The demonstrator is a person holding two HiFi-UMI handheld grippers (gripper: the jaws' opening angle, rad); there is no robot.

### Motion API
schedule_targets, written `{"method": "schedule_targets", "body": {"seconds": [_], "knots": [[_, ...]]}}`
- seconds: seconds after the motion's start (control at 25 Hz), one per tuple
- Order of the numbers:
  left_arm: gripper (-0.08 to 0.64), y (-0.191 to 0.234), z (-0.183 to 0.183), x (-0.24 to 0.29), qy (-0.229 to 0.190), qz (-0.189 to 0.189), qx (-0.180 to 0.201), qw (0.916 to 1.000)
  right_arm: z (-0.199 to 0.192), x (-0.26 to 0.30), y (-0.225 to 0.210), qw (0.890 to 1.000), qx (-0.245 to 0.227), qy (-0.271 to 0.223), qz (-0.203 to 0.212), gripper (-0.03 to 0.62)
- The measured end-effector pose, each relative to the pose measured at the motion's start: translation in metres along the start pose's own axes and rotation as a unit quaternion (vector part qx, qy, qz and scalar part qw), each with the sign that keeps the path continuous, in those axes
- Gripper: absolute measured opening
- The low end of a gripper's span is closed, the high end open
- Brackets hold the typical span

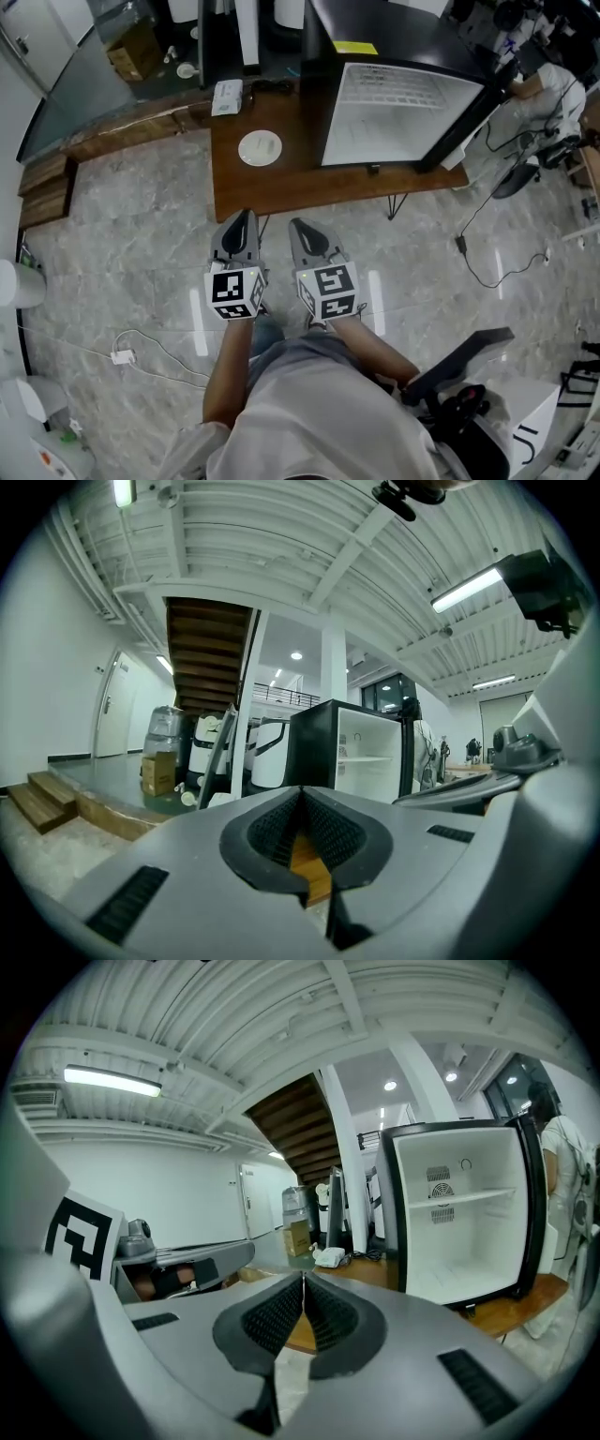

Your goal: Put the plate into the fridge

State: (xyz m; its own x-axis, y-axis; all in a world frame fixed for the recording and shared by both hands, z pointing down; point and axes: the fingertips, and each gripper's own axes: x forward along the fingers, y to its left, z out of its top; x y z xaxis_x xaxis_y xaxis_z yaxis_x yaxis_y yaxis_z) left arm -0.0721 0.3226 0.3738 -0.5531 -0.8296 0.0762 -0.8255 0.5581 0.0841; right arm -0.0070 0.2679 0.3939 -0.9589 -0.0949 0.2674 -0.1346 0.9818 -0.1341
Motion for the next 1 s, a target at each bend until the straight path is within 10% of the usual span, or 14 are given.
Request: {"method": "schedule_targets", "body": {"seconds": [0.52,1.0], "knots": [[0.020,0.169,-0.012,0.085,0.032,-0.068,-0.014,0.9971,0.008,0.170,0.054,0.997,0.041,0.023,-0.067,0.017],[0.020,0.192,-0.064,0.281,0.106,-0.134,0.006,0.9853,0.009,0.319,-0.076,0.987,0.093,0.053,-0.122,0.017]]}}
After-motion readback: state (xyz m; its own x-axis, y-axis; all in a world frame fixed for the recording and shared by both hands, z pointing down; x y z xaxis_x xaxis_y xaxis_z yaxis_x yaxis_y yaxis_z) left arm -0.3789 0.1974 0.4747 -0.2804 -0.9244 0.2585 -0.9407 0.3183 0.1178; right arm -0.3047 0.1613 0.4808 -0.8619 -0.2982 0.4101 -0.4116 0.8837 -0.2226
